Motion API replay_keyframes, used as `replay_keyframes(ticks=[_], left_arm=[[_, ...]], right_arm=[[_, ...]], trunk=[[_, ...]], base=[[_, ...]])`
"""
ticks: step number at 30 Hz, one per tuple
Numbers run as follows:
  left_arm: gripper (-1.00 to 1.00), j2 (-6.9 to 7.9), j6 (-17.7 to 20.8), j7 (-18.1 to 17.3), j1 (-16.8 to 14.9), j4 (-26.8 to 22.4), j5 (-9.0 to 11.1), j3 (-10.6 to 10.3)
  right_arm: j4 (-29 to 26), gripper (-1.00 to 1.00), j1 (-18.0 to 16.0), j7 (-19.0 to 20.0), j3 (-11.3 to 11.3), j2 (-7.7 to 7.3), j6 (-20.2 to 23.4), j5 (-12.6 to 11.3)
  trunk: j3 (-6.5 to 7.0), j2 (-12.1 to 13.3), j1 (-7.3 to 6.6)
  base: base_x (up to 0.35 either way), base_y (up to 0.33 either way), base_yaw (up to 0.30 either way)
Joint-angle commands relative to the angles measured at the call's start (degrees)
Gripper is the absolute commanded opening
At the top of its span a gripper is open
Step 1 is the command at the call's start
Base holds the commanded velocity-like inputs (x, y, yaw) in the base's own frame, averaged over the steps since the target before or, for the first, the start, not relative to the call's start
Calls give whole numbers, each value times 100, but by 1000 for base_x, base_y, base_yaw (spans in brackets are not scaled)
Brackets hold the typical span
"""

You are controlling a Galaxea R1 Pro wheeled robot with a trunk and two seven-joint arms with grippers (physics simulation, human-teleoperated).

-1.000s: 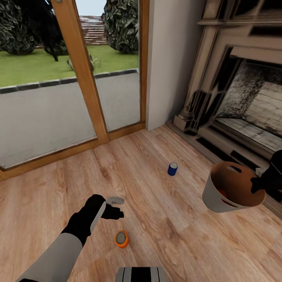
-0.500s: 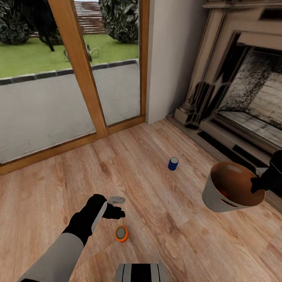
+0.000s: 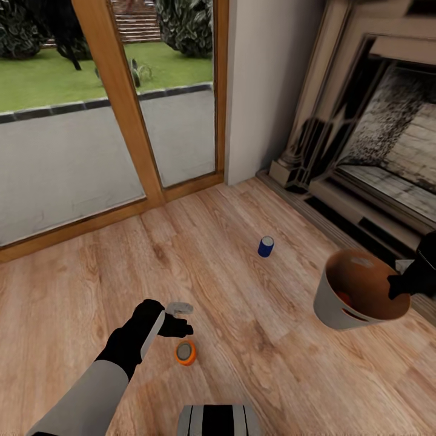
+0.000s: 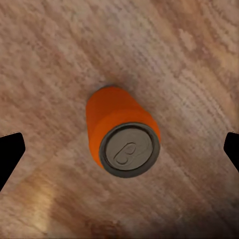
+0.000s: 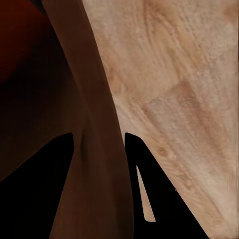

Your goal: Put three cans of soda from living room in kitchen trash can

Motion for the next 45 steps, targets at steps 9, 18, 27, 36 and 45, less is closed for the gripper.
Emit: replay_keyframes(ticks=[9,18,27,36,45], left_arm=[[100,-1,0,-3,1,-13,1,-2],[100,4,-1,-23,1,-38,1,-8],[100,8,0,-9,2,-40,1,-3],[100,3,0,-3,2,-40,1,-3],[100,-2,-8,1,1,-33,1,-9]], right_arm=[[-7,-100,-5,-2,2,-6,23,-63],[-3,-100,-5,-2,7,-10,23,-61],[-2,-100,-5,-2,5,2,23,-67],[3,-100,-206,-2,6,7,23,-63],[419,-100,-893,-2,4,47,23,399]], trunk=[[-167,-8,11],[-224,-8,11],[-268,-8,11],[-271,-8,11],[-376,-13,21]], base=[[-1,0,0],[27,-15,0],[46,-33,0],[1,-1,0],[0,0,0]])
